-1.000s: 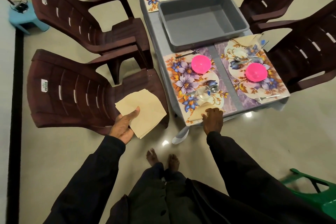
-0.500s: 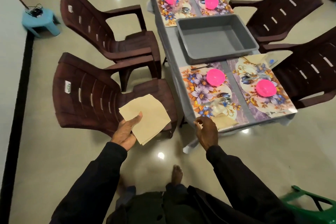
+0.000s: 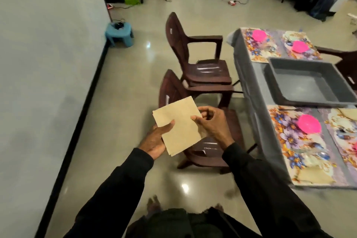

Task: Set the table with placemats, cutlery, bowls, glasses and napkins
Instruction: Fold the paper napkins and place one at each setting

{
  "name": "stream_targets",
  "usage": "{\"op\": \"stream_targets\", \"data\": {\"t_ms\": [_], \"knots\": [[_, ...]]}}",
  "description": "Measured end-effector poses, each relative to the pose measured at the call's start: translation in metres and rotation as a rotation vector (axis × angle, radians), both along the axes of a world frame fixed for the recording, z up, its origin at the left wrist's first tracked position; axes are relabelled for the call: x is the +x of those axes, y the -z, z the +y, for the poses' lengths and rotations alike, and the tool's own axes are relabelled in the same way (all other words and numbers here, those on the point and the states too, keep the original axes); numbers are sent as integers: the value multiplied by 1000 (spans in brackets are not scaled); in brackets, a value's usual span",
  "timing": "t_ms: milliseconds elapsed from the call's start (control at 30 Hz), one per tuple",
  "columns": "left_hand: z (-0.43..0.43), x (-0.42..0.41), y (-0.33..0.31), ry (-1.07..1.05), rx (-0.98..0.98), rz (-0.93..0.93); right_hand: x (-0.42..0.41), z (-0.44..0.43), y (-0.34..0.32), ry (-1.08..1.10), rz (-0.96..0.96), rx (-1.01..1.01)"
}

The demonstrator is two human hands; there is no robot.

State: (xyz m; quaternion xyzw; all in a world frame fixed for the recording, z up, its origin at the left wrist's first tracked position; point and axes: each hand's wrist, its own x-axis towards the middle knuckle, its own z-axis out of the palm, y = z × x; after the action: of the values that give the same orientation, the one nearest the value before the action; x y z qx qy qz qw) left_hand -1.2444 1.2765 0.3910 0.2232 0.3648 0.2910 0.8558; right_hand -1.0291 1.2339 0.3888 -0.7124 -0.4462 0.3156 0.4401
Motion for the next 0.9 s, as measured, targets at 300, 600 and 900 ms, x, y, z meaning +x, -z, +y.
{"op": "stream_targets", "data": {"t_ms": [300, 600, 900], "knots": [[84, -115, -2, -218, 22, -19, -111, 120, -26, -185, -104, 70], [218, -146, 7, -296, -2, 14, -141, 241, -9, -217, -315, 402], [403, -128, -5, -190, 57, 132, -123, 379, 2, -344, -341, 607]]}}
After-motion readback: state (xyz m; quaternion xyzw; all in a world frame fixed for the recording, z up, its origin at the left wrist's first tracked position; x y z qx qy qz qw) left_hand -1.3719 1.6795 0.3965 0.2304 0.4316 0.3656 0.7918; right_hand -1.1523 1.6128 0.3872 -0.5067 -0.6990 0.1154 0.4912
